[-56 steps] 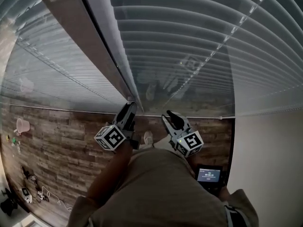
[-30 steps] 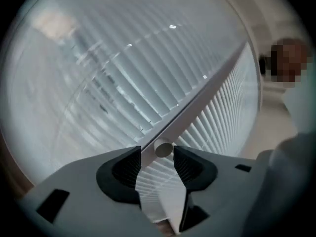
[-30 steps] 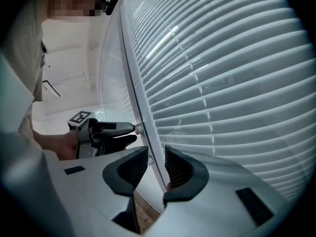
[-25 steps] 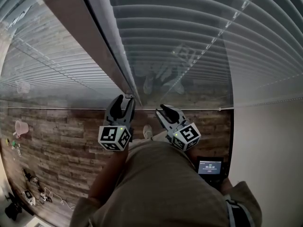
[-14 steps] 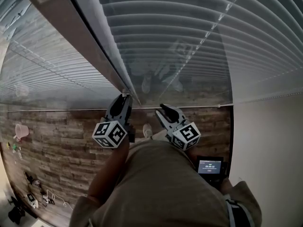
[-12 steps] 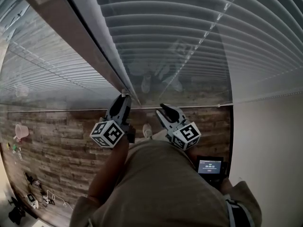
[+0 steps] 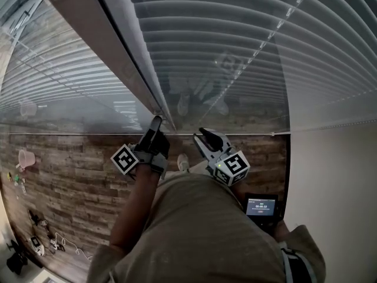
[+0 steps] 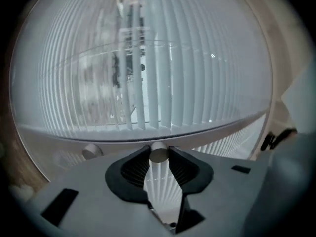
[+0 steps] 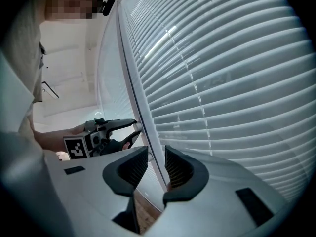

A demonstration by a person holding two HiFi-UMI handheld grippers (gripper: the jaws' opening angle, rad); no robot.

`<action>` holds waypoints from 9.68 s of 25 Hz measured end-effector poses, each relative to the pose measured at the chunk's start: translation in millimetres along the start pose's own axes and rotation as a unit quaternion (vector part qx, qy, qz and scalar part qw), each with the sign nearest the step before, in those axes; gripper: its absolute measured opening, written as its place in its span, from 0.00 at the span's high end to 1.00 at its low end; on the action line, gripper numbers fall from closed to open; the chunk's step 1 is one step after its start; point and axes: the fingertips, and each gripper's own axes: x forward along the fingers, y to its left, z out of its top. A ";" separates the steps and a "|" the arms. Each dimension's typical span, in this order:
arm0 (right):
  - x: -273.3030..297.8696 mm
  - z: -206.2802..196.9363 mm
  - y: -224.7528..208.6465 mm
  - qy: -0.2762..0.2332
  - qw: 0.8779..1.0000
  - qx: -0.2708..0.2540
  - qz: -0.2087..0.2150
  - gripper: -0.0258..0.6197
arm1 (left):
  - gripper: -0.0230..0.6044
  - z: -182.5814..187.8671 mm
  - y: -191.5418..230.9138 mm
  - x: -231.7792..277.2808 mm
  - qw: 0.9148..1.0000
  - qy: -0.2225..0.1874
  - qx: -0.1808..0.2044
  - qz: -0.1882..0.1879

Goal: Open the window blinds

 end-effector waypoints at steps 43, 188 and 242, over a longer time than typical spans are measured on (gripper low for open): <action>-5.3 -19.6 2.7 0.012 1.000 0.014 -0.006 0.79 | 0.75 -5.1 6.0 -2.4 0.916 0.064 0.371 0.139; 5.3 -20.0 11.7 0.037 0.999 0.004 0.007 0.79 | 0.75 -1.7 7.9 -8.5 0.951 -0.026 -0.260 -0.162; -6.2 -48.2 -1.7 0.032 0.999 0.034 0.000 0.79 | 0.59 1.6 18.9 -7.5 0.996 -0.017 0.087 0.020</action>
